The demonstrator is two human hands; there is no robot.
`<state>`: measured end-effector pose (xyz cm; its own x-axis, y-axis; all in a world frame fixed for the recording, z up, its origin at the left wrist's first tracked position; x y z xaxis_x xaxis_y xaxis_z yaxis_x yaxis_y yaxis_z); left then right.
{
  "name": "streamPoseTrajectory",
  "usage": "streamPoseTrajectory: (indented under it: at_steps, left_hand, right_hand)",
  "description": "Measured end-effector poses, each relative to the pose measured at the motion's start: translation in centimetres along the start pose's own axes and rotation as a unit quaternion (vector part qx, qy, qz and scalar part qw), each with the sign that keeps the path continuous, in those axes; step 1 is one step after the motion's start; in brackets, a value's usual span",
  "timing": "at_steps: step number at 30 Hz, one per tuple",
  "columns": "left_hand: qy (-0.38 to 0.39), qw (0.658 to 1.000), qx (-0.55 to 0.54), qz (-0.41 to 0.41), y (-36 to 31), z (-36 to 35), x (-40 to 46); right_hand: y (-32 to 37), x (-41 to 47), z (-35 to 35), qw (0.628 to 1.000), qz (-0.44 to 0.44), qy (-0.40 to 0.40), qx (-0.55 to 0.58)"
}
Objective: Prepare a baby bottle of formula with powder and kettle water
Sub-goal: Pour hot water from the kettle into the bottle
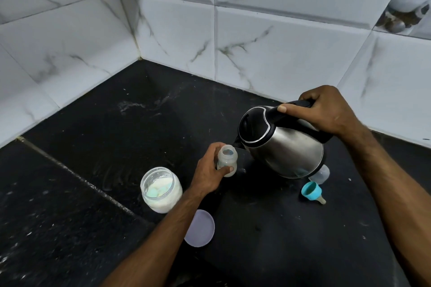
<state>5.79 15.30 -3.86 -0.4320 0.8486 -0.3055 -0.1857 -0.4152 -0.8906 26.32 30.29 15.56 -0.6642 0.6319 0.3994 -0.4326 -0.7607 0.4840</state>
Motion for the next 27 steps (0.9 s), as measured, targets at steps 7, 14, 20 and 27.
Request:
streamPoseTrajectory:
  at_steps: [7, 14, 20, 27]
  left_hand:
    - [-0.002, 1.0, 0.0, -0.002, 0.2, 0.2, -0.2]
    - [-0.013, 1.0, -0.018, -0.008, 1.6, 0.9, -1.5]
    - [-0.018, 0.999, -0.032, -0.018, 1.9, 1.1, -2.2]
    - [-0.021, 0.999, -0.019, -0.021, 1.9, 1.1, -2.4]
  right_hand:
    - [-1.0, -0.5, 0.5, 0.997, -0.025, -0.055, 0.049]
    - [-1.5, -0.6, 0.1, 0.982, -0.052, -0.139, 0.113]
    - [-1.8, 0.0, -2.4, 0.958, -0.086, -0.204, 0.181]
    - [-2.0, 0.9, -7.6, 0.933, -0.115, -0.228, 0.253]
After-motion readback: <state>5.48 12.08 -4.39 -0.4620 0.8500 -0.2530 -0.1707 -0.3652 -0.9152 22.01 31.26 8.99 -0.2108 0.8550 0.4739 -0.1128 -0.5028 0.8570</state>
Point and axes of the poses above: each hand's wrist, its own x-axis towards the middle knuckle, its own z-axis out of the back of the hand, y = z × x, the point moved 9 cm from there along x, towards the middle knuckle, and after that the axes turned 15 degrees about z, right-handed, at the moved point
